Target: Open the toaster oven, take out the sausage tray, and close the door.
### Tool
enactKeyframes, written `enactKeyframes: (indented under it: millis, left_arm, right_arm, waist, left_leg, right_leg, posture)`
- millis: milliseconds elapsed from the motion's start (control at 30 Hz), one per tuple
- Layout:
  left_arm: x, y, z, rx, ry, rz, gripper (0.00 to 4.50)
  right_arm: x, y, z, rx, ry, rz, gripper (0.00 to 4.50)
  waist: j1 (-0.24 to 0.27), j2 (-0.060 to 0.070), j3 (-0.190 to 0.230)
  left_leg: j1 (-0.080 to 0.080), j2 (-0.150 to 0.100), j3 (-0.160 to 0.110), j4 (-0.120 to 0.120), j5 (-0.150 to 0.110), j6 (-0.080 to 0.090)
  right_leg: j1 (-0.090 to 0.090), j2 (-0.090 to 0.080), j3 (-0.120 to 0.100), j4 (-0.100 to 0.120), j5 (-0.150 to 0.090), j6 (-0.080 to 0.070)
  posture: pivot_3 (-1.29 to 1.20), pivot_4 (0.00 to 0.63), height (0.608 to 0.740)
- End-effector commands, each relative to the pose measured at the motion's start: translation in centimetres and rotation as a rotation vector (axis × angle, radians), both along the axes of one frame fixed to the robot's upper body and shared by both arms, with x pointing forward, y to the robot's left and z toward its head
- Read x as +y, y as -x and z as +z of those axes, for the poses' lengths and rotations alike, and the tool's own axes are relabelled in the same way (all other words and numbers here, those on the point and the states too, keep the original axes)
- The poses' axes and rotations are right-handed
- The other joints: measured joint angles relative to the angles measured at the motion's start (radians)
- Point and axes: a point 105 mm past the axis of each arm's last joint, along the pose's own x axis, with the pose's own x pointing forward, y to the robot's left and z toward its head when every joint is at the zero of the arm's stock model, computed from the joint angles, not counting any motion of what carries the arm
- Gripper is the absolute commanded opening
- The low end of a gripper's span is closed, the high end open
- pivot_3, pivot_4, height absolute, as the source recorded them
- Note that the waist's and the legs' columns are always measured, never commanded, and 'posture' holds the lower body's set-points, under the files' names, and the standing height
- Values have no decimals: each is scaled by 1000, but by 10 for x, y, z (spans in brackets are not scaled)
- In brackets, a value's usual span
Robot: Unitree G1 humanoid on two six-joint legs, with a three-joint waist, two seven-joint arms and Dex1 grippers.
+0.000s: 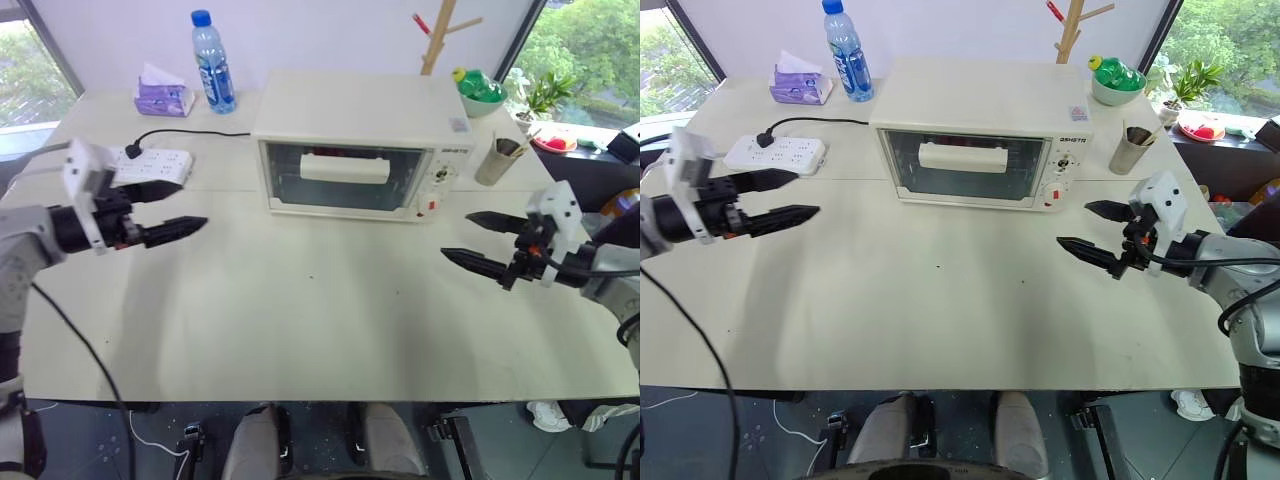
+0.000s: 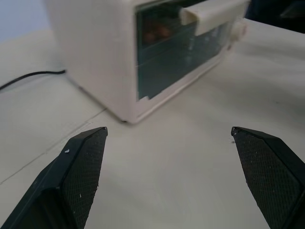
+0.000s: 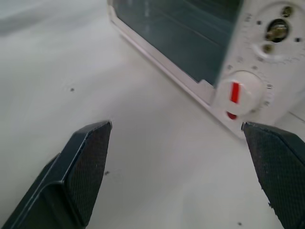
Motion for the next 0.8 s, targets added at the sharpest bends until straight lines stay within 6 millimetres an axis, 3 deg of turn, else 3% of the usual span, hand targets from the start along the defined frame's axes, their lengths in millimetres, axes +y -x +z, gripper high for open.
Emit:
enactKeyframes:
  millis: [33, 233, 467, 800]
  left_arm:
    - [-31, 1, 17, -39, -8, -155, 4425]
    - [-60, -3, 29, -48, -6, -297, 4425]
    - [-69, -6, 35, -64, -11, -332, 4425]
    - [-60, -6, 36, -68, -17, -286, 4425]
  right_arm:
    - [26, -11, 14, -66, -27, 40, 4500]
    - [61, -39, 15, -97, -62, 75, 4500]
    - [83, -69, 14, -114, -63, 89, 4500]
    - [107, -68, 24, -160, -72, 190, 4500]
  waist:
    - [0, -1, 0]
    - [-1, -1, 0]
    - [0, -1, 1]
    - [-1, -1, 1]
  left_leg:
    - [0, 0, 0, 0, 0, 0]
    - [1, 1, -1, 1, 2, -3]
    - [0, 1, -1, 1, 2, -2]
    - [0, 1, -2, 1, 2, -3]
  right_leg:
    - [0, 1, 0, 0, 0, 0]
    - [1, 4, 0, 1, -1, -2]
    - [0, 5, 0, 1, 0, 0]
    - [0, 5, 0, 4, 0, 0]
  posture:
    - [0, 150, 736]
    - [0, 150, 736]
    - [0, 150, 736]
    - [0, 150, 736]
